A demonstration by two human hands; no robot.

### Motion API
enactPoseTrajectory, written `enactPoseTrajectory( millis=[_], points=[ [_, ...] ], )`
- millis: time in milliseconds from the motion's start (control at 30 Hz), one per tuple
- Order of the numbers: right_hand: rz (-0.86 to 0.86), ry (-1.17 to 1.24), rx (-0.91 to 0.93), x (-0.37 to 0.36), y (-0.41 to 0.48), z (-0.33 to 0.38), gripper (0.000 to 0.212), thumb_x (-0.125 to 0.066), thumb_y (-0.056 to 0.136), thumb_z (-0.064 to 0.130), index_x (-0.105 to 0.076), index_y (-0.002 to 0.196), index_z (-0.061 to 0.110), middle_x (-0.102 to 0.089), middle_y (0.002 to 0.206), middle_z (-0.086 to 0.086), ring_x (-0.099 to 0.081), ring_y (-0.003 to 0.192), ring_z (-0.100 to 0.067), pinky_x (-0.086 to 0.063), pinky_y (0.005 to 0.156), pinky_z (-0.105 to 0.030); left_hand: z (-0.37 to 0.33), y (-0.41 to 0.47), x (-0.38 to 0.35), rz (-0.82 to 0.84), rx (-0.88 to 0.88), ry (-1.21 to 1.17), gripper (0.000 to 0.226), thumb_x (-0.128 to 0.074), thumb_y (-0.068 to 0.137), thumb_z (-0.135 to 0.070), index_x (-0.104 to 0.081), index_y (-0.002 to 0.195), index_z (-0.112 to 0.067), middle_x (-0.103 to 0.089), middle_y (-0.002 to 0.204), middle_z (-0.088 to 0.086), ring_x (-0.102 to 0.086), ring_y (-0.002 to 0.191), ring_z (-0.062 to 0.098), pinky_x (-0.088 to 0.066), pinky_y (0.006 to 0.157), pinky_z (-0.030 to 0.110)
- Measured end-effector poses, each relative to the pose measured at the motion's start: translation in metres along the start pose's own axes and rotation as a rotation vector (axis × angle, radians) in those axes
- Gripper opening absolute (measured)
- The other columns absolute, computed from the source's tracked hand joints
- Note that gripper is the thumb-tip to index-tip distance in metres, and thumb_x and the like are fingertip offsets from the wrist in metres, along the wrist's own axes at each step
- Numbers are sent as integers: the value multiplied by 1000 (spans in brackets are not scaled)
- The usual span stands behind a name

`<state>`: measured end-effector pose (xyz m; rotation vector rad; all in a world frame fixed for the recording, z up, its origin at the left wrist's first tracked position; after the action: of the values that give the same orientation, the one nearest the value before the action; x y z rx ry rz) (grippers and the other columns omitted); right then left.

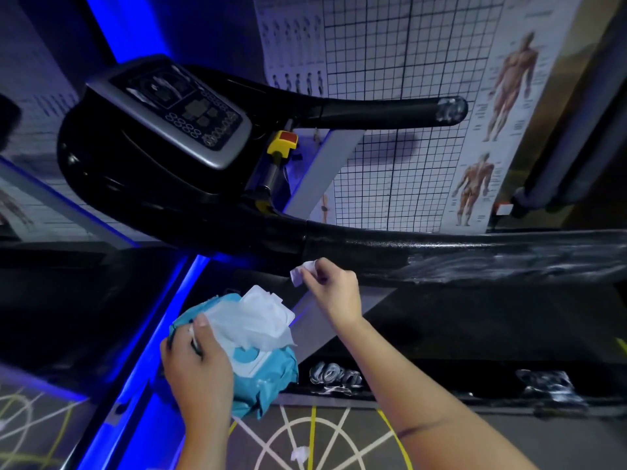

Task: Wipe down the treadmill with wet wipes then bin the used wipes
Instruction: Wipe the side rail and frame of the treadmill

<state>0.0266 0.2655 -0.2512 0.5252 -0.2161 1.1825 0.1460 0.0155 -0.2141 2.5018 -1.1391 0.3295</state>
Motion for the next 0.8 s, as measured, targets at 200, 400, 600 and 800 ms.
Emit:
enactPoseTrajectory(
  millis=[200,400,600,800],
  points=[
    [-210,19,129,32,-11,2,35,-68,93,26,-38,74,24,-41,54,8,-43,50,-6,-35,52,-19,-18,9,11,-98,-98,-37,38,-49,112,-25,-62,93,6,-56,115,31,-49,100,28,-30,82,25],
    [-366,216,-136,76,-16,-26,22,-65,89,20,-52,72,18,-55,59,4,-49,55,-4,-41,56,-18,-46,35,10,-201,-198,-152,47,-47,110,-33,-60,93,9,-56,108,30,-53,100,38,-40,89,36],
    [-501,744,-400,92,-43,-45,23,-50,90,10,-57,69,2,-62,65,-19,-69,64,-32,-53,58,-43,-104,82,-20,-205,-328,-269,52,-46,107,-40,-61,93,8,-62,105,32,-58,100,41,-46,94,45],
    [-178,595,-282,68,-43,-23,40,-46,92,6,-74,63,4,-72,69,-11,-65,64,-18,-51,61,-30,-148,125,-88,-94,-429,-235,46,-48,108,-32,-64,92,8,-62,101,28,-60,100,41,-44,92,42]
  ],
)
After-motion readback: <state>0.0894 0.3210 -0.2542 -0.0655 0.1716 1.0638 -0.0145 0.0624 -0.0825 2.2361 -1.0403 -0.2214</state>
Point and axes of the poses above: each hand's wrist, its own y-axis towards the middle knuckle, its own x-axis out of the back of the hand, z = x × y, the point moved 7 cm from there along y, towards the middle knuckle
